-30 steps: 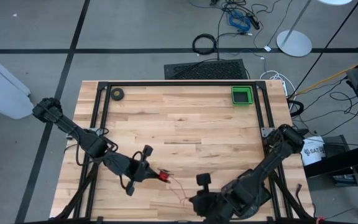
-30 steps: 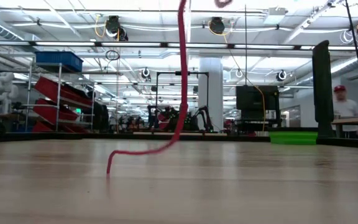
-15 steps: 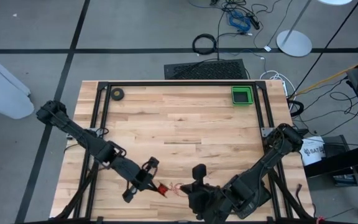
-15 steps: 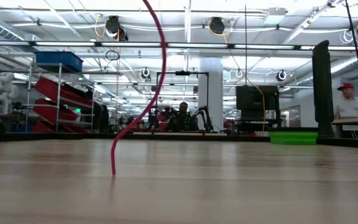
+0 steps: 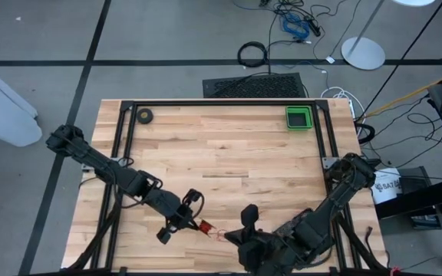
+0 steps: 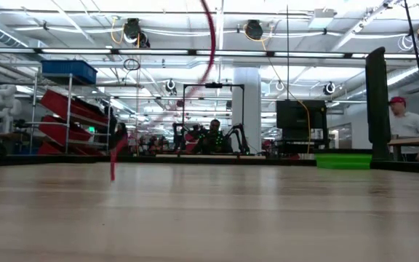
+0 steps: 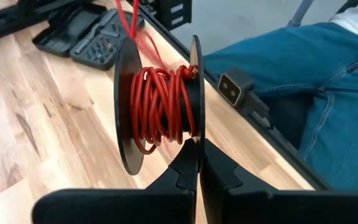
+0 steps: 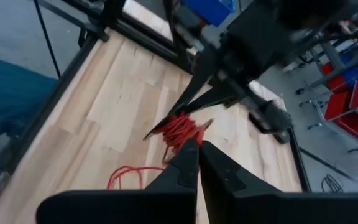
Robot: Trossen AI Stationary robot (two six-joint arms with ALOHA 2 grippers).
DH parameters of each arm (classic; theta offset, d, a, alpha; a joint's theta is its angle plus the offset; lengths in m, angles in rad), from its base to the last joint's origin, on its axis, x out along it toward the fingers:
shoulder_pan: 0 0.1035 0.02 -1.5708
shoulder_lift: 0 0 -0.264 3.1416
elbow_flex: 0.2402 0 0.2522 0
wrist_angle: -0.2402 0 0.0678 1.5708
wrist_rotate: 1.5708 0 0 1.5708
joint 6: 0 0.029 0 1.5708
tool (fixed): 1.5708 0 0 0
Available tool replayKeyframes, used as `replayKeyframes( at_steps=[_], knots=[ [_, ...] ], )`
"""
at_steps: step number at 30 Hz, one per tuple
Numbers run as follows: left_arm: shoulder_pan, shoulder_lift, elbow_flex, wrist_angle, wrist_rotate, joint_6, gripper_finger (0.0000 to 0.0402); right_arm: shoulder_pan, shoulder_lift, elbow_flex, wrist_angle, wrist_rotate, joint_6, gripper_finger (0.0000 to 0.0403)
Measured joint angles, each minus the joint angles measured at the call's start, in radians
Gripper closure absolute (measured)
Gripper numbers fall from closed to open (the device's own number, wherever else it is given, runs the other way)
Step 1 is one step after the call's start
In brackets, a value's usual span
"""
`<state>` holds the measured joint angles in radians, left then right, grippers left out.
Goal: Coil cords
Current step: Coil the red wire on the black spool
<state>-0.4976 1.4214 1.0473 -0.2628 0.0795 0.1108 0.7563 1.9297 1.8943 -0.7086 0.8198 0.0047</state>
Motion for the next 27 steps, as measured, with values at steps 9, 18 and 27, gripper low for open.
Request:
replayKeyframes(
  at_steps=[9, 18, 27],
  knots=[
    [0.000, -0.001, 0.001, -0.003, 0.006, -0.002, 0.0395, 0.039, 0.000, 0.086, -0.028, 0.052, -0.062, 0.0403],
    [-0.023, -0.001, 0.001, 0.125, 0.108, -0.020, 0.0395, -0.068, 0.000, 0.089, -0.028, 0.038, -0.099, 0.0403],
    [-0.055, -0.001, 0.001, 0.188, 0.109, 0.061, 0.0395, -0.129, 0.030, 0.089, -0.016, -0.048, -0.088, 0.0403]
  ],
)
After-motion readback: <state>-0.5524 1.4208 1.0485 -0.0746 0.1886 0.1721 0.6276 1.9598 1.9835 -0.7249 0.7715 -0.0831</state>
